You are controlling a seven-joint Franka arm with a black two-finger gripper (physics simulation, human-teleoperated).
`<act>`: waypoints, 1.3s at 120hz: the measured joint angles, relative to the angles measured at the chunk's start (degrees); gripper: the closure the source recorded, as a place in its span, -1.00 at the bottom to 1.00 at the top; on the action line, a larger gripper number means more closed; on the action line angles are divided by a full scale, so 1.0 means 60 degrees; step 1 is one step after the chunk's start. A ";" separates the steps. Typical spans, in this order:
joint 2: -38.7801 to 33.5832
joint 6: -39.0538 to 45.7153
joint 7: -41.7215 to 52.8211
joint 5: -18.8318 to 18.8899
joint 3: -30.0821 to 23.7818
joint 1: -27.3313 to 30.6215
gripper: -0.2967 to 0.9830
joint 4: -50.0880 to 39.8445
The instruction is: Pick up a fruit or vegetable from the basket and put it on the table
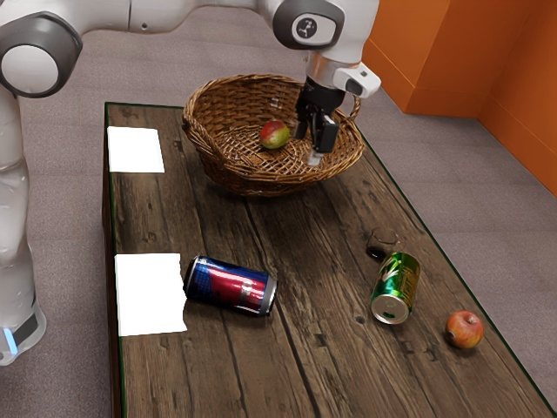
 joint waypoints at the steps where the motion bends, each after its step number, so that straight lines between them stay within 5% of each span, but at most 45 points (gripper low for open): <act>1: 0.0050 -0.0008 0.0008 0.0003 0.0147 -0.0147 -0.54 0.0150; 20: 0.0321 -0.0101 0.0145 0.0032 0.0978 -0.0936 -0.54 0.1030; 74: 0.0634 0.0061 -0.0039 0.0080 0.0679 -0.0788 -0.54 0.1130; 90: 0.0805 -0.0044 -0.1006 0.0022 0.1543 -0.1305 -0.53 0.1215; 116: 0.3450 0.0133 -0.2626 0.0783 0.2049 -0.0598 -0.54 0.3781; 156: 0.4851 0.0426 -0.4012 0.0388 0.2013 0.1830 -0.54 0.4871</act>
